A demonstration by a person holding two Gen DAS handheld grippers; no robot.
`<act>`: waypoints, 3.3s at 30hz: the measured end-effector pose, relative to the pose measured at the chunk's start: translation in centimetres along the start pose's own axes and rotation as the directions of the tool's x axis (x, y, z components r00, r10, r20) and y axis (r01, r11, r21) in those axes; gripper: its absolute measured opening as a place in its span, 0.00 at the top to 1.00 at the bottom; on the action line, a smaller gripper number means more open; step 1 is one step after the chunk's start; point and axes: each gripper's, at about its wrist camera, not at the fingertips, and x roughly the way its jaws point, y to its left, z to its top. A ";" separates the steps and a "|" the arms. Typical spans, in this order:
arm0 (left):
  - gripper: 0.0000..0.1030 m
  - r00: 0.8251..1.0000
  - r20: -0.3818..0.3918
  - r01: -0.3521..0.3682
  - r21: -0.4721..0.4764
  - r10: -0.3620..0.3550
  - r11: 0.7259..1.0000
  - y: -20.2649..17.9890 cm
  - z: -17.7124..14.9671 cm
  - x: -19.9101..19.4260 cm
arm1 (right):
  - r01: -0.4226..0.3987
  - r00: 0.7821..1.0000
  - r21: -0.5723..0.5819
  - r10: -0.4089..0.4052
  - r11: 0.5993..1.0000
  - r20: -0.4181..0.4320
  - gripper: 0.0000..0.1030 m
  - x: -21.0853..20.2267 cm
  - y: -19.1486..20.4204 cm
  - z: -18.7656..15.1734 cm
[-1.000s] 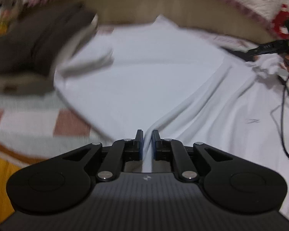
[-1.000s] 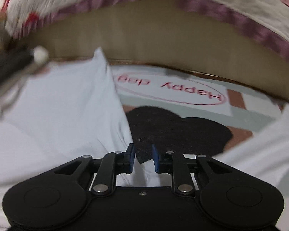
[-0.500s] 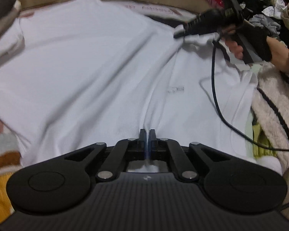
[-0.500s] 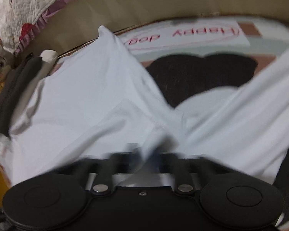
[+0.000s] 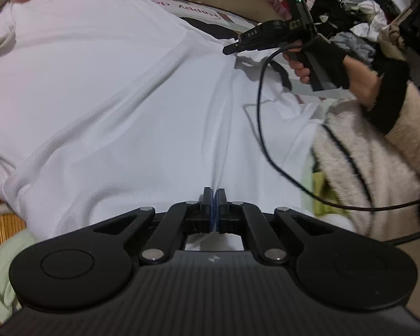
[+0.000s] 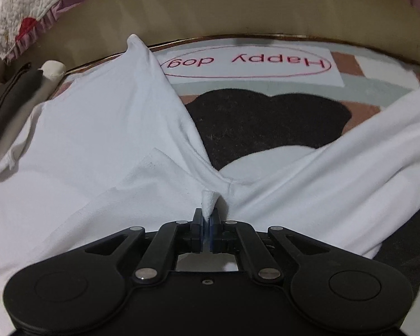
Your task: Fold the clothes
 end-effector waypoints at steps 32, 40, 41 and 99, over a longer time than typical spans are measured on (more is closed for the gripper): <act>0.46 0.894 0.109 -0.289 -0.600 0.435 0.745 11.1 -0.3 -3.2 | -0.780 0.561 -0.067 0.647 0.622 -0.516 0.46 -2.8 20.5 -13.2; 0.57 0.848 0.053 -0.423 -0.533 0.527 0.733 9.1 -1.1 -4.9 | -0.716 0.687 -0.280 0.572 0.640 -0.449 0.45 -6.5 22.4 -16.1; 0.55 0.868 0.074 -0.368 -0.568 0.491 0.736 9.4 -1.3 -4.8 | -0.702 0.704 -0.322 0.554 0.635 -0.444 0.45 -6.5 22.8 -16.3; 0.70 0.938 0.075 -0.346 0.241 0.338 0.907 -11.3 18.2 20.6 | 0.201 0.852 0.631 -0.452 0.750 0.265 0.40 -5.0 -28.7 0.2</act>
